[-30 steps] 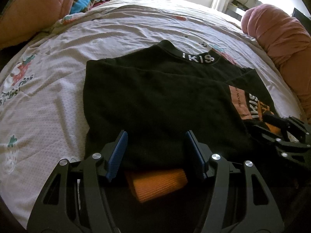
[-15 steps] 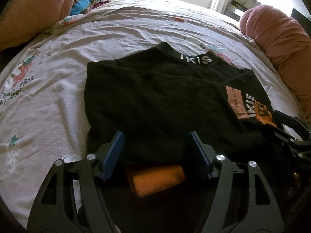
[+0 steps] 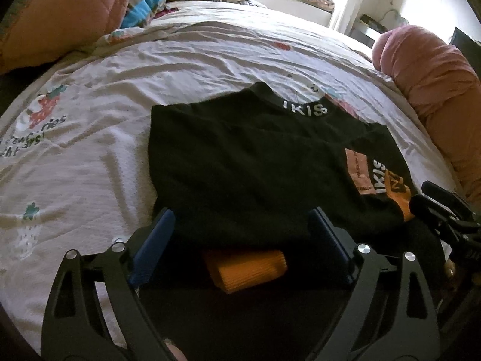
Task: Fold small clothes
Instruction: 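Open the right tool and release the orange cuff on the shirt, then move both tools back toward the hem of the black shirt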
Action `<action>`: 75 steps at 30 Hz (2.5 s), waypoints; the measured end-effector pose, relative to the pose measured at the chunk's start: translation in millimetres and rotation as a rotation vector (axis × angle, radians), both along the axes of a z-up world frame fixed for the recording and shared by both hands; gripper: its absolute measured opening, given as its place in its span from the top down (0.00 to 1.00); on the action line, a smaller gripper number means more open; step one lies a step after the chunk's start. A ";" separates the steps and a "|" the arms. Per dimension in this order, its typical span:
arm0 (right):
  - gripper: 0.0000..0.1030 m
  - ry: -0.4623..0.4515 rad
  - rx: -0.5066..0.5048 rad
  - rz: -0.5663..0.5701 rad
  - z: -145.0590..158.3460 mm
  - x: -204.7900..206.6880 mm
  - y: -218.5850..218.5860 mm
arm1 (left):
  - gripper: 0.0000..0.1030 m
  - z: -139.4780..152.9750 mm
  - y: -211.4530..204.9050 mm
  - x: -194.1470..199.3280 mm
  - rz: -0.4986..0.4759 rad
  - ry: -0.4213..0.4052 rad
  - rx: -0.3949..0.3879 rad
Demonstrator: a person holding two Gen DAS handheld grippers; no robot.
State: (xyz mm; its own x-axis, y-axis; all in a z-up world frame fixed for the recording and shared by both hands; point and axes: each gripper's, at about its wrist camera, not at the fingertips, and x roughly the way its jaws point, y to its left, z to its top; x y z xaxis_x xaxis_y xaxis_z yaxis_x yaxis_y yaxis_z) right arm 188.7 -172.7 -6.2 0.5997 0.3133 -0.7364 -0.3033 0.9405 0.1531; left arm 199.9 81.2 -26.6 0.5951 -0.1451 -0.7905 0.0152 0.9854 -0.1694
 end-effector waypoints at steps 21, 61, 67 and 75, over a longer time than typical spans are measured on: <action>0.04 -0.059 -0.001 0.000 23.0 -22.7 -6.8 | 0.09 38.2 10.0 -38.5 0.048 -0.126 -0.001; 0.04 -0.087 -0.022 0.050 32.5 -85.9 -39.2 | 0.09 26.1 11.7 -121.7 0.094 -0.050 0.044; 0.04 -0.071 -0.032 0.066 28.8 -96.8 -43.2 | 0.09 26.5 15.1 -133.5 0.105 -0.035 0.058; 0.04 -0.058 -0.049 0.086 26.9 -109.8 -48.2 | 0.09 27.4 25.1 -155.3 0.119 -0.016 0.054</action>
State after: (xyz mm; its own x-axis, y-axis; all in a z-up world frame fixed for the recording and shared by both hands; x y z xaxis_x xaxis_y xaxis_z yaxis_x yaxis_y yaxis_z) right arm 78.9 -220.9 20.8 0.6142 0.3295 -0.7170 -0.3899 0.9167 0.0873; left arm 44.7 106.3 0.8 0.6179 -0.0301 -0.7857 -0.0999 0.9882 -0.1164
